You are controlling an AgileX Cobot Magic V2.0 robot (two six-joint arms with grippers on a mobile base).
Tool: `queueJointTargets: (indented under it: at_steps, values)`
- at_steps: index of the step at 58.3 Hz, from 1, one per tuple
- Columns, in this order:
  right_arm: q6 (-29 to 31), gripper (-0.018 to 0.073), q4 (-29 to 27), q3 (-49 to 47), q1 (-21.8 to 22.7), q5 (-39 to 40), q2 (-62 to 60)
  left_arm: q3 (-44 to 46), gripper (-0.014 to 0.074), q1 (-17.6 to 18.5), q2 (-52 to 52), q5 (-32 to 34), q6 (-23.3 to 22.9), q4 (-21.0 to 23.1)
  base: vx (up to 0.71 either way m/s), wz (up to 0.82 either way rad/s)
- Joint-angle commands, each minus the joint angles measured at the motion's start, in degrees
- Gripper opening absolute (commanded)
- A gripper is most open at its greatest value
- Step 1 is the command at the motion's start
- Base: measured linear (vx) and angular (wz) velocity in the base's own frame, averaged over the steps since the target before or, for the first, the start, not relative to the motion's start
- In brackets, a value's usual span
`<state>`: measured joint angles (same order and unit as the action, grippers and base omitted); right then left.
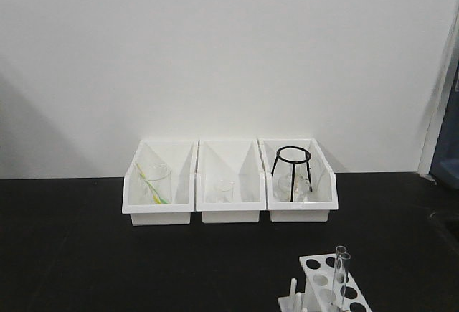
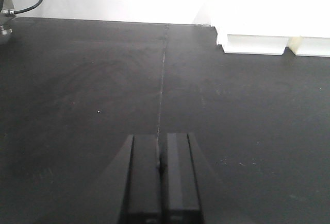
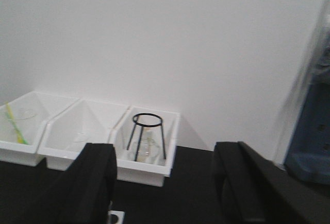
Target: Flip and reinsert test tube from rack
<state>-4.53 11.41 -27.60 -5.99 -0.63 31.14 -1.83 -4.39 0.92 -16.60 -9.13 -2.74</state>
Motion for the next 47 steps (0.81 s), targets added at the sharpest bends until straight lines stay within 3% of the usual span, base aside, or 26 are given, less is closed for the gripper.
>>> queueJointTargets:
  at_steps: [1,8,21,34,47]
  values:
    - [5.9,0.039,-4.9,-1.2,3.2,-3.7,-6.9,0.0,-0.0006,0.4,0.6,5.0,0.0,0.2,0.0,0.0]
    - [9.1,0.0267,-5.9,4.3,4.8,-6.6,-15.8,0.0,-0.0006,0.4,0.6,5.0,0.0,0.2,0.0,0.0]
    - [6.3,-0.0016,-8.5,19.2,4.8,-5.2,-30.9,0.0,-0.0006,0.4,0.6,5.0,0.0,0.2,0.0,0.0]
    - [3.9,-0.0013,-9.7,29.6,3.2,-0.7,-32.4,0.0,-0.0006,0.4,0.6,5.0,0.0,0.2,0.0,0.0]
    - [3.7,-0.0013,-9.8,29.4,3.2,-3.2,-32.3,0.0,-0.0006,0.4,0.6,5.0,0.0,0.2,0.0,0.0]
